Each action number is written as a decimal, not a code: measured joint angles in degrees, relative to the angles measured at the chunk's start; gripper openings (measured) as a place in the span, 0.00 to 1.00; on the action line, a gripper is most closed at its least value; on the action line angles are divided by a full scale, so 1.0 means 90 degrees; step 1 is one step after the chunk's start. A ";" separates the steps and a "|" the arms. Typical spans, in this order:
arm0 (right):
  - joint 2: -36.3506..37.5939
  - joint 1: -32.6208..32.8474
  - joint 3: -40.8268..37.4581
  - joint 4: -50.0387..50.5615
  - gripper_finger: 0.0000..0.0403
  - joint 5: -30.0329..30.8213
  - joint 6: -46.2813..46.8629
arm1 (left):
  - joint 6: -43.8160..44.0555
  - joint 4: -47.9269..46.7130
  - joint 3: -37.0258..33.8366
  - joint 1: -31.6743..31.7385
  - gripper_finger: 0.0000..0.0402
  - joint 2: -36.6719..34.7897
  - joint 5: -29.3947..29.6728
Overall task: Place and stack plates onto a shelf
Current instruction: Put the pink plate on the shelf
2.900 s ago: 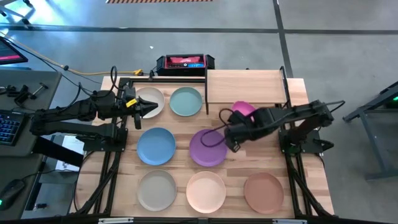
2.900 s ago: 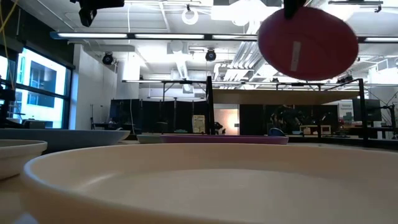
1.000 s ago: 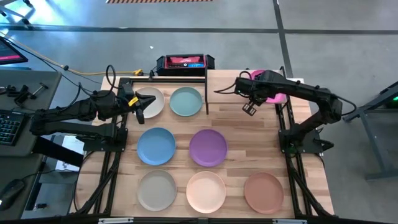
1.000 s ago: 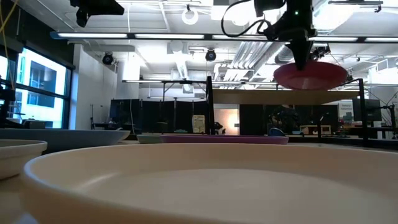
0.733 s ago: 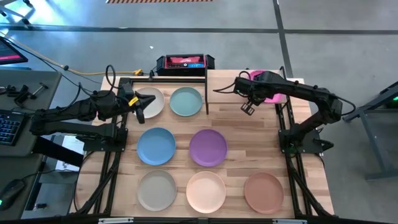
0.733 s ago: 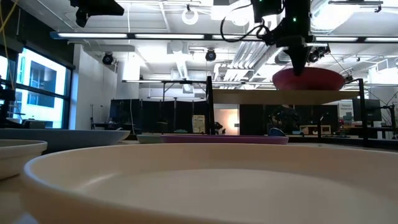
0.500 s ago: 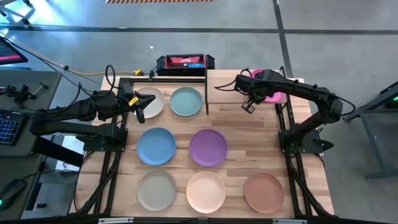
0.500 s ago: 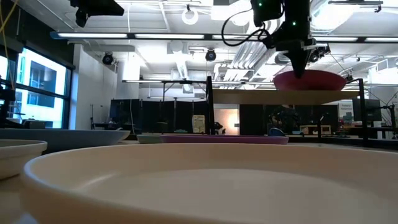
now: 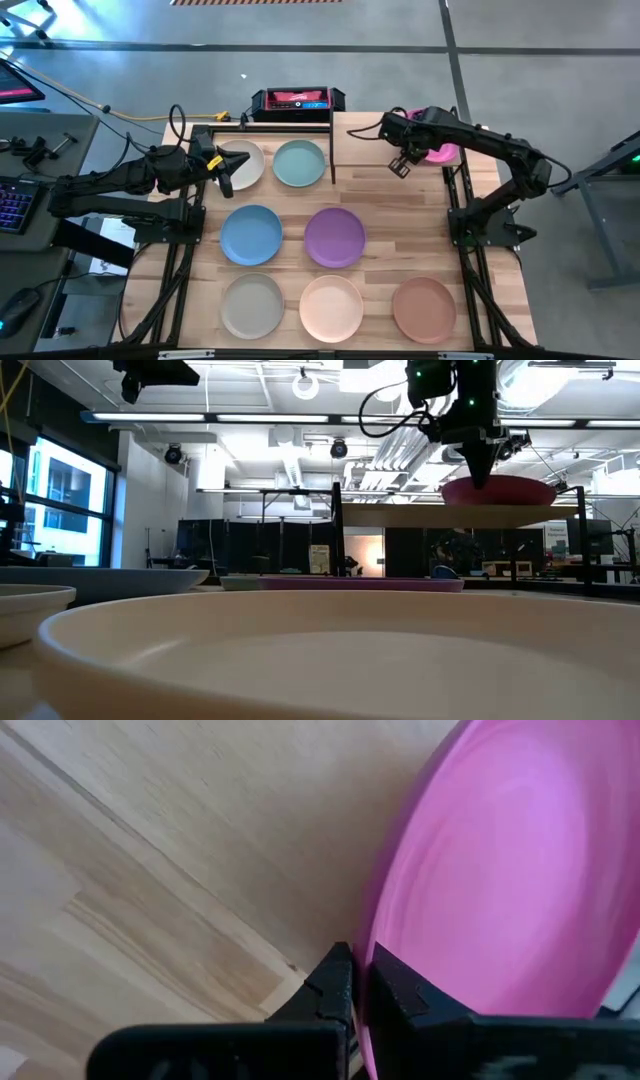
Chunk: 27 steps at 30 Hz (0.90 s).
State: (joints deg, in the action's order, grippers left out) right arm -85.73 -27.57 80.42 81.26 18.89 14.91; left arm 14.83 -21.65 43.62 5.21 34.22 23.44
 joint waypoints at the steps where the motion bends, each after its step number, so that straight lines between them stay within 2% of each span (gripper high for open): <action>1: 0.0000 -0.0035 0.0000 -0.0012 0.00 -0.0062 0.0001 | 0.0000 0.0000 0.0000 0.0000 0.04 0.0000 0.0000; 27: -0.0011 -0.0418 0.0000 -0.0161 0.00 -0.0348 0.0069 | -0.0002 -0.0021 0.0000 0.0000 0.04 0.0000 -0.0007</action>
State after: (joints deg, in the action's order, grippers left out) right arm -85.83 -31.33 80.42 79.81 15.76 15.53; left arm 14.81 -21.84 43.62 5.21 34.22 23.38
